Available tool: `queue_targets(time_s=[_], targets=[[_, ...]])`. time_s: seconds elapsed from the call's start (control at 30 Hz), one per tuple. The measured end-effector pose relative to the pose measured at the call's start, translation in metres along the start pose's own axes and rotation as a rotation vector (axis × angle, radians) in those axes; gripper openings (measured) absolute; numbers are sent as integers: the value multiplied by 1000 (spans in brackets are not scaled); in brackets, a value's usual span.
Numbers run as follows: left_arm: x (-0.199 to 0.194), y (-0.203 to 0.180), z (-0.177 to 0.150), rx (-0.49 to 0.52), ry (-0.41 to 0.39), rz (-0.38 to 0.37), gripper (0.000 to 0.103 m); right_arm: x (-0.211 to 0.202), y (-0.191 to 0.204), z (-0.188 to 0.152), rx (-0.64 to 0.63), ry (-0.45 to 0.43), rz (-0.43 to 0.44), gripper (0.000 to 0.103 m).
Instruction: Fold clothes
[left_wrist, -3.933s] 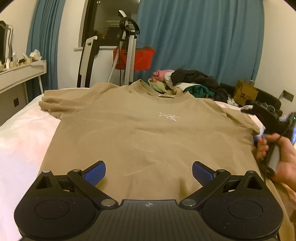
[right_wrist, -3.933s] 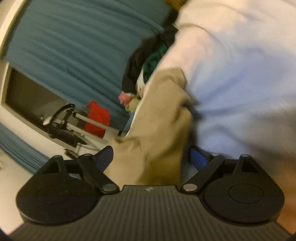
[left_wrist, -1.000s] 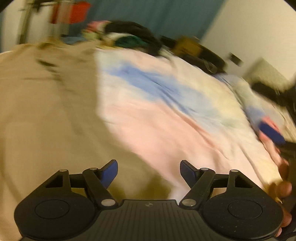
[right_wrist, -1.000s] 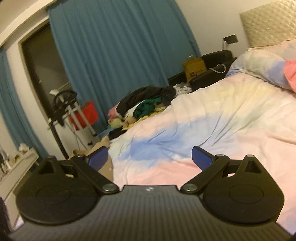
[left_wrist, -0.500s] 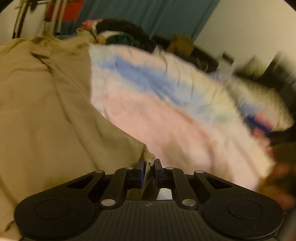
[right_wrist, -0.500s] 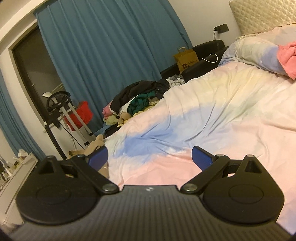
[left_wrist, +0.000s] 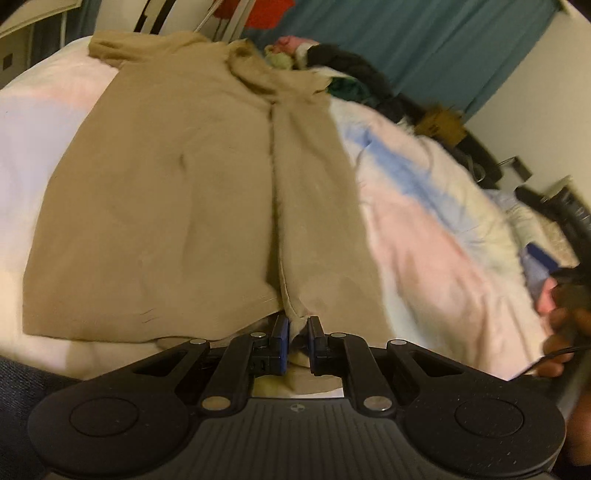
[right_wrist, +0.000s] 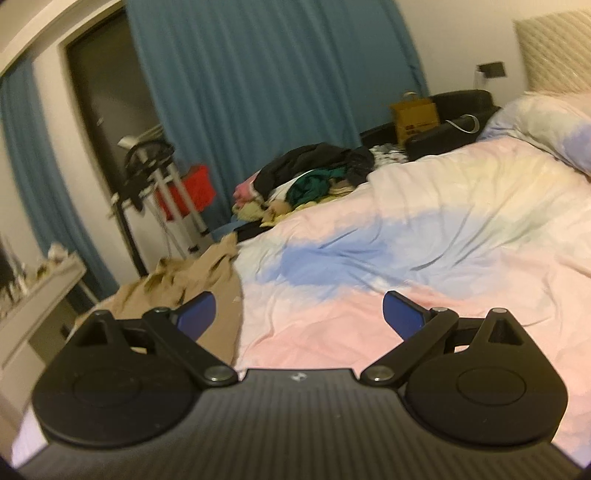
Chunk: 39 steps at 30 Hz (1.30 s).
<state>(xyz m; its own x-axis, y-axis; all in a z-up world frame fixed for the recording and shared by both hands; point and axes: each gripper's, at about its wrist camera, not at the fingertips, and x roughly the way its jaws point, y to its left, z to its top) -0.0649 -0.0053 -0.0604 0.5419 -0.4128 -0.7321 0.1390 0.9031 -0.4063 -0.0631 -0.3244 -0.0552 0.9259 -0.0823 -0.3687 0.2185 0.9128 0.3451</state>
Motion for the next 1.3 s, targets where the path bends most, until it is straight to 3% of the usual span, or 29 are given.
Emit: queue_targets(time_s=[0.1, 0.2, 0.27, 0.4, 0.57, 0.97, 1.13, 1.3], targets=[[0, 0, 0, 6, 0, -19, 16, 2, 12, -6, -60, 25, 29, 99], [-11, -5, -2, 50, -35, -28, 27, -1, 22, -10, -89, 28, 57, 99], [-19, -9, -4, 85, -69, -20, 51, -4, 28, -11, -97, 23, 77, 99], [-32, -23, 0, 130, -133, 29, 84, -10, 39, -13, -111, 6, 116, 99], [-52, -34, 8, 185, -224, 82, 99, -24, 55, -12, -136, -16, 141, 99], [-107, -47, 23, 287, -381, 169, 103, -77, 98, 2, -105, -75, 232, 99], [-110, -31, 45, 246, -383, 156, 103, -81, 119, 16, -83, -110, 250, 99], [-91, 19, 105, 96, -325, 134, 103, -67, 164, 52, -185, -197, 279, 99]])
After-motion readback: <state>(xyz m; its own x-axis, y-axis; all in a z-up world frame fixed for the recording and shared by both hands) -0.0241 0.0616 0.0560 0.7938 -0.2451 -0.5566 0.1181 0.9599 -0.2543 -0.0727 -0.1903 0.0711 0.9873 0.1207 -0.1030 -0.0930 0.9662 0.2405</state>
